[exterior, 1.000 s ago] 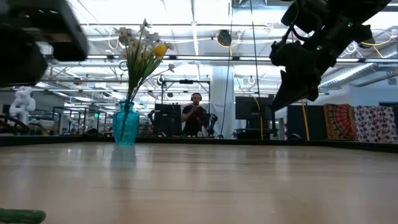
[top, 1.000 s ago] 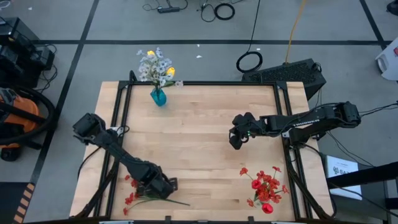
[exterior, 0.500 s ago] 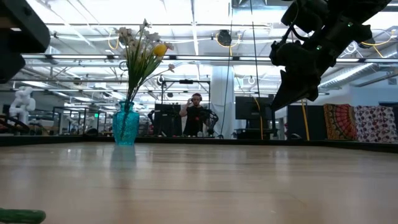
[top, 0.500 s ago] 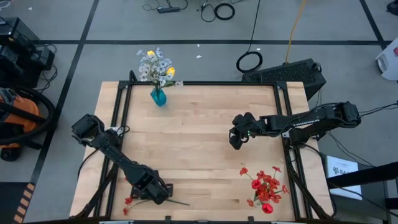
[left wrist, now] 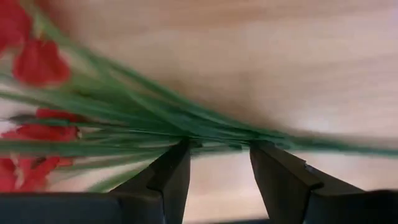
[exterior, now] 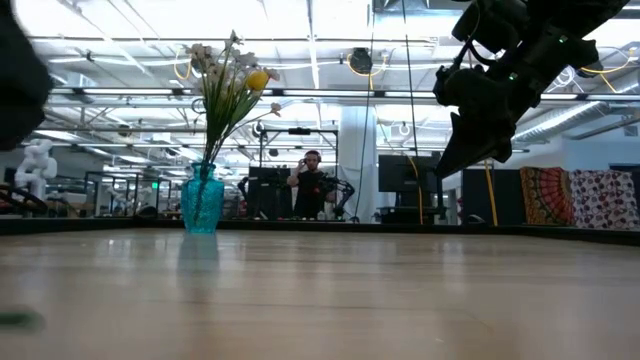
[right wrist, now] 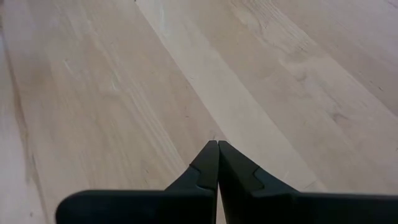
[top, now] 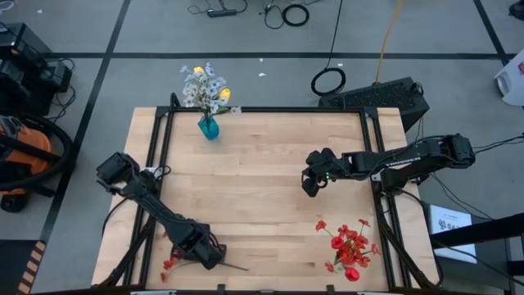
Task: Sort flowers into vase by color
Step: Put the orange flowers into the transparent vase
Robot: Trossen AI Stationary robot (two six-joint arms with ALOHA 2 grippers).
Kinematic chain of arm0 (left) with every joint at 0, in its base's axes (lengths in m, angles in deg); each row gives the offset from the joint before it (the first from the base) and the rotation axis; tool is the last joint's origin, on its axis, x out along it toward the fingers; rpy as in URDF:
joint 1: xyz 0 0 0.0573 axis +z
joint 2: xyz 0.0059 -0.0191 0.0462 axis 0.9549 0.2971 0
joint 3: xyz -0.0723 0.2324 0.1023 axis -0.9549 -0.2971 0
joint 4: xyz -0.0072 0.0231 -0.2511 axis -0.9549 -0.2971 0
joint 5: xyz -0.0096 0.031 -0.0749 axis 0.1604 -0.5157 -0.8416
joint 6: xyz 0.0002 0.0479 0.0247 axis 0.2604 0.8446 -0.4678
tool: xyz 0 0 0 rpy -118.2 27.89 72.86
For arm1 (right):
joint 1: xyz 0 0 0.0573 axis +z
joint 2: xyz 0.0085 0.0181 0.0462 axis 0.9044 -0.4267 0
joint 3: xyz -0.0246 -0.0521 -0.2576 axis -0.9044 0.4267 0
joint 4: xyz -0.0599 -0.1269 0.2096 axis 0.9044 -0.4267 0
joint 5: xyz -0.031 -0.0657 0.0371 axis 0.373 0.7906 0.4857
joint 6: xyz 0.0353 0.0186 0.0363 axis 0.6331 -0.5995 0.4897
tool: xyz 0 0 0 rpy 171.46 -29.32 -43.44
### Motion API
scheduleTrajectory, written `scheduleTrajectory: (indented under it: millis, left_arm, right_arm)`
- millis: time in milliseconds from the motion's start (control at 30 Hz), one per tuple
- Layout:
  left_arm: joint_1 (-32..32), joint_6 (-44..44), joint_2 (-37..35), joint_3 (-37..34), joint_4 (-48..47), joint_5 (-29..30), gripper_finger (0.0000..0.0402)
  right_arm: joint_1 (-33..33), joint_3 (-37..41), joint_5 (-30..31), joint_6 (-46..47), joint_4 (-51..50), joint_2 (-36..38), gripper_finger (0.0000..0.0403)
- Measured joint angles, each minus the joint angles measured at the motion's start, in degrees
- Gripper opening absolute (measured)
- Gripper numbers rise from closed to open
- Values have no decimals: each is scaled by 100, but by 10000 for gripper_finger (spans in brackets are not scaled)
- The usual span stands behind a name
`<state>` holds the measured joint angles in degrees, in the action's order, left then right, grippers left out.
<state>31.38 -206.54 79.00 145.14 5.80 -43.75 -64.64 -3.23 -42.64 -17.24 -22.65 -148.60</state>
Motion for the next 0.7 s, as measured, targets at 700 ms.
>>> scheduleTrajectory:
  millis: [700]
  left_arm:
    - [1089,4971,168,72,-1873,1216,175]
  right_arm:
    - [0,0,16,-172,8,0,0]
